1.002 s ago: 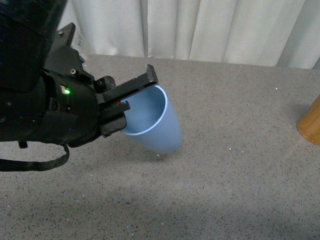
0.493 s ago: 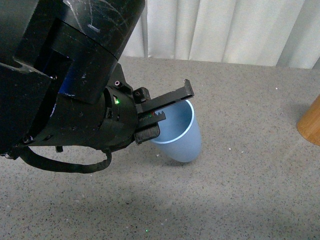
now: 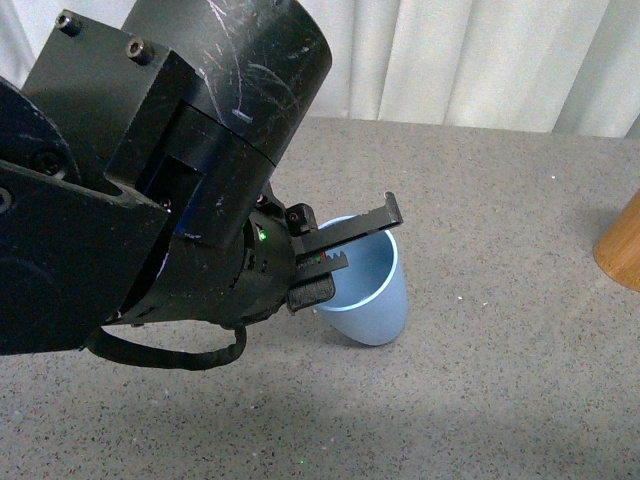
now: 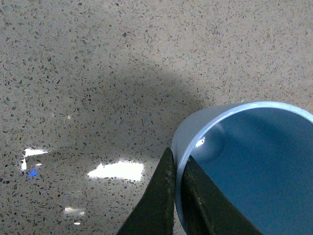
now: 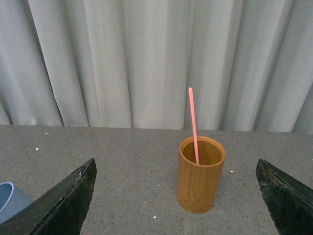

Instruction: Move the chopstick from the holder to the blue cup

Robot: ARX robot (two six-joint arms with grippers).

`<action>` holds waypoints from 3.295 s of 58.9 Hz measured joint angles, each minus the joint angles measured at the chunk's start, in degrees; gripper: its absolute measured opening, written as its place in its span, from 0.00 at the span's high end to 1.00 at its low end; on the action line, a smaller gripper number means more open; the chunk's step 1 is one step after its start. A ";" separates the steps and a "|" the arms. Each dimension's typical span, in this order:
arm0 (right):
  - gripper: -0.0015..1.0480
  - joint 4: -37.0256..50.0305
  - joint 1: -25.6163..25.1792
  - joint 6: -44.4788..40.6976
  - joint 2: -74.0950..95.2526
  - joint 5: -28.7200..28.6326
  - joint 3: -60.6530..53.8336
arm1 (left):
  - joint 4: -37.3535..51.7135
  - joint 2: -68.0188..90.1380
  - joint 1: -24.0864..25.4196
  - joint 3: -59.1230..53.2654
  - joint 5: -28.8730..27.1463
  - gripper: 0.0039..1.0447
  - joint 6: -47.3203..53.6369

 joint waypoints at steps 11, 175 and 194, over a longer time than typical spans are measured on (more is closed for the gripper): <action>0.09 0.02 0.00 0.00 0.00 -0.02 0.00 | 0.11 0.44 -0.68 0.59 -0.50 0.97 -0.61; 0.09 -0.04 0.00 -0.02 0.00 0.02 0.00 | -12.13 -106.79 34.60 -45.35 6.56 0.97 44.37; 0.09 7.23 2.75 4.87 4.81 9.92 -0.02 | -12.17 -106.84 34.58 -45.35 6.54 0.62 44.37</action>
